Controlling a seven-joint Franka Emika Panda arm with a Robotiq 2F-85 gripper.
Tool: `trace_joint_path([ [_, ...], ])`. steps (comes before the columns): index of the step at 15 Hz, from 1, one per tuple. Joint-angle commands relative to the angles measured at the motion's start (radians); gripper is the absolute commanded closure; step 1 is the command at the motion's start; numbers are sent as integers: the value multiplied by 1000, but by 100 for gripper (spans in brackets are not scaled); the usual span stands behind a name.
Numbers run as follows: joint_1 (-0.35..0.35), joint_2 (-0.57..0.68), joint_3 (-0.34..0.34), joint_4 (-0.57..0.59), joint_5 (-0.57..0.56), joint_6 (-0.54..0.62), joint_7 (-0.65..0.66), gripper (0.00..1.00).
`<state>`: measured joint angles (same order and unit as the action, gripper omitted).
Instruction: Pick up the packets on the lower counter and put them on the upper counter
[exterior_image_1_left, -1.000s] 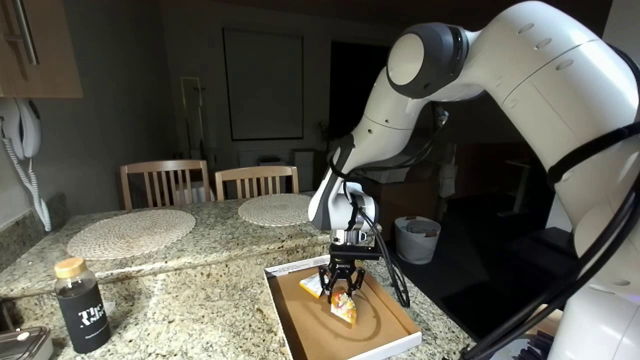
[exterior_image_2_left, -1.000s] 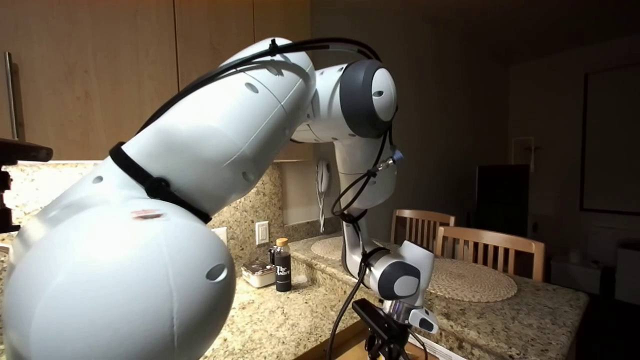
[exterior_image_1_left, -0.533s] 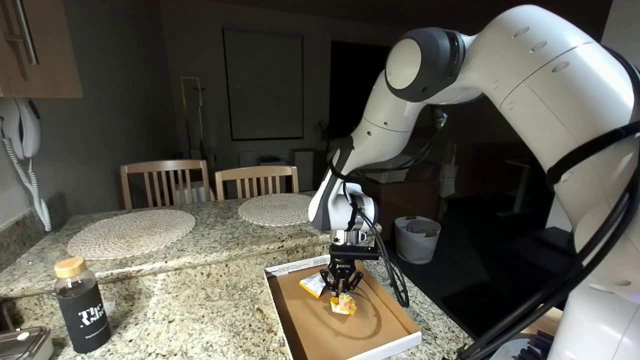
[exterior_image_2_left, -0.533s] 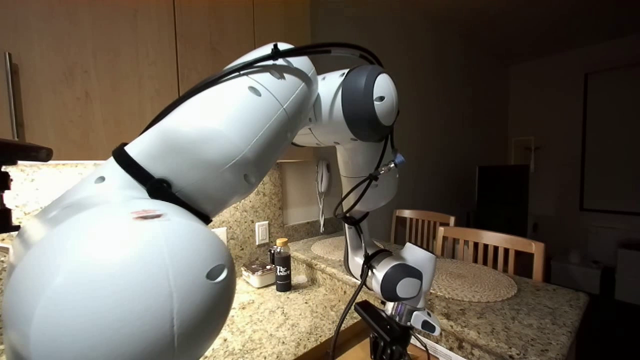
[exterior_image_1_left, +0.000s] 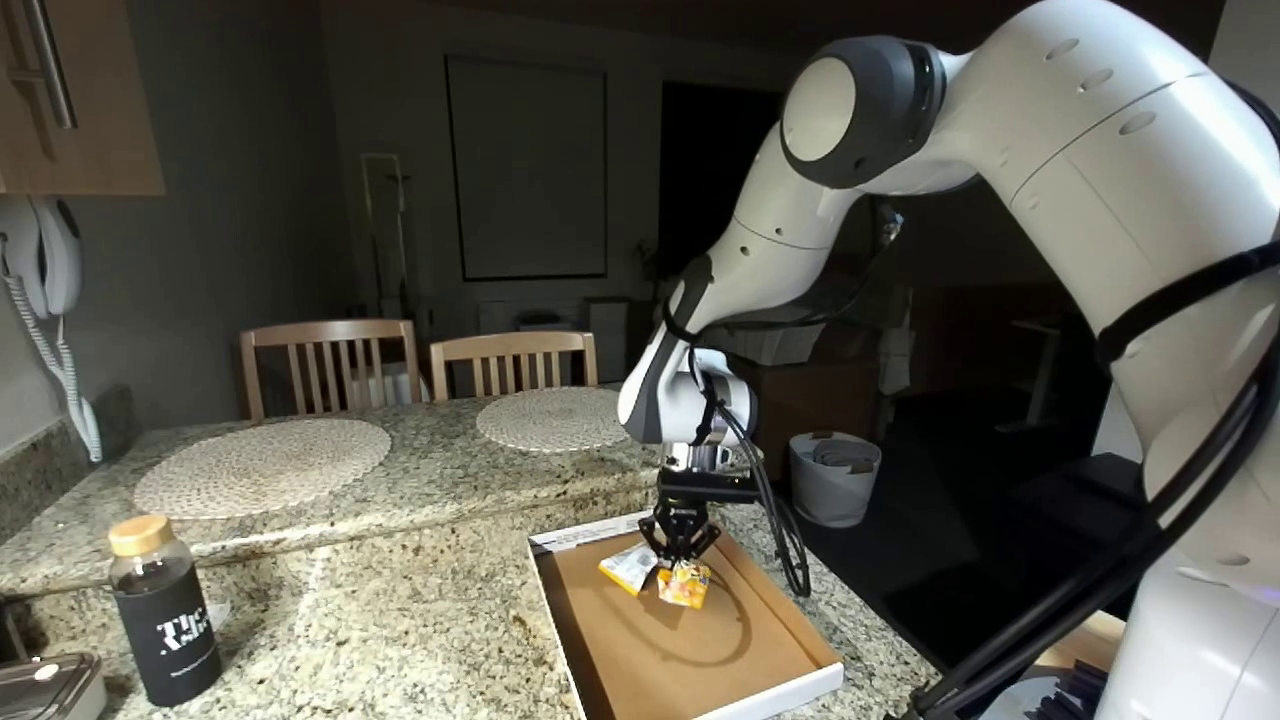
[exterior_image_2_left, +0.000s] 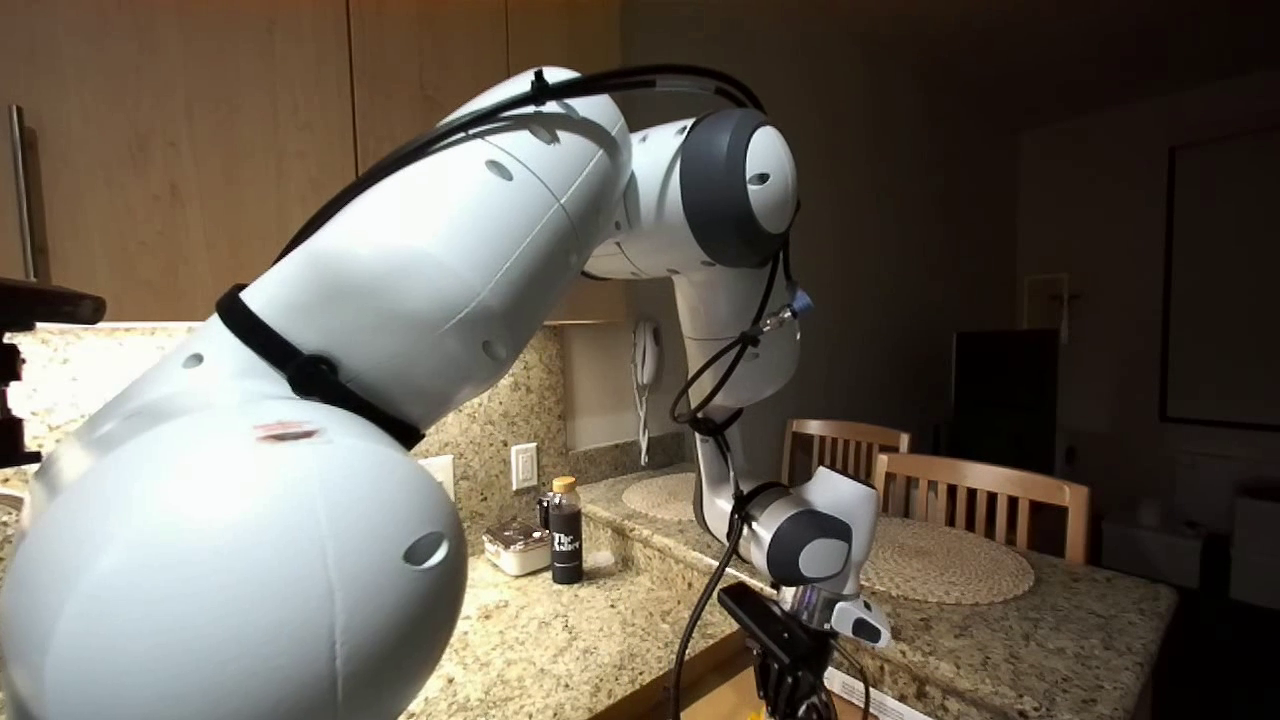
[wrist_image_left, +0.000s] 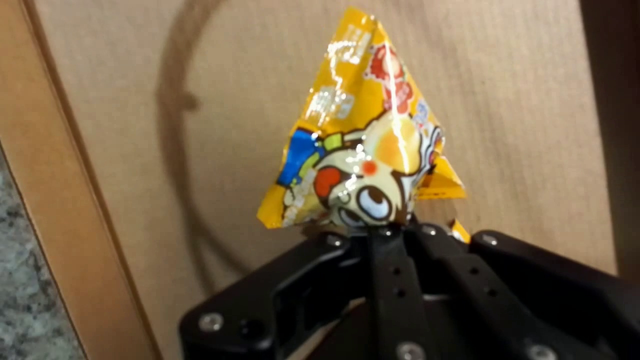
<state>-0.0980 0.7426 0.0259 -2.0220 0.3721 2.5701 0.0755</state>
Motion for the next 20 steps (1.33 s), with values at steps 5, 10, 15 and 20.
trace_joint_path([
  [5, -43, -188, 99, -81, 52, 267, -28, 95],
  [10, -15, -221, 96, -37, 36, 470, 39, 98],
  [15, 110, -202, -69, 24, 3, 677, 179, 98],
  [20, 366, -150, -391, 82, 59, 693, 271, 70],
])
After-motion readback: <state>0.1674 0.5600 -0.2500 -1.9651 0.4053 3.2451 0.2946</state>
